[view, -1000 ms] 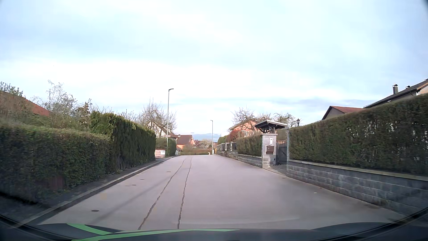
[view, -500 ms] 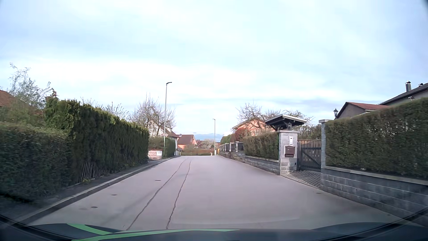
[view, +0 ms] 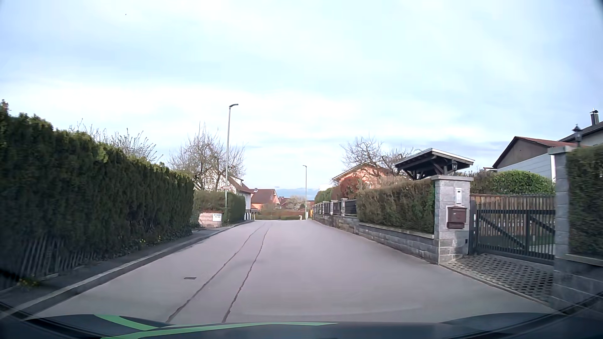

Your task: Follow the waypoints while adhering to traffic rules and regulations

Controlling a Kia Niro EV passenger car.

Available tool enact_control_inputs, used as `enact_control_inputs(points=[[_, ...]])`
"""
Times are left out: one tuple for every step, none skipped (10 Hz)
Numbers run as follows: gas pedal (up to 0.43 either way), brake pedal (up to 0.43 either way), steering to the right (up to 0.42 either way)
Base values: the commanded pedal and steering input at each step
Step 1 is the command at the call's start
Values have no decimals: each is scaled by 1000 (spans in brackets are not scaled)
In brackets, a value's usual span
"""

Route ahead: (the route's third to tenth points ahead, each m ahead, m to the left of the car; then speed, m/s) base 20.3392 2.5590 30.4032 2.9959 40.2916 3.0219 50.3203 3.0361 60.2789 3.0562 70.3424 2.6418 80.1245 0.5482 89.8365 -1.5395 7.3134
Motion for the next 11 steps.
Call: enact_control_inputs(points=[[138,0,-8],[138,0,-8],[138,0,-8],[138,0,-8],[138,0,-8],[138,0,-8],[130,0,-8],[130,0,-7],[130,0,-7],[130,0,-7],[118,0,-7]])
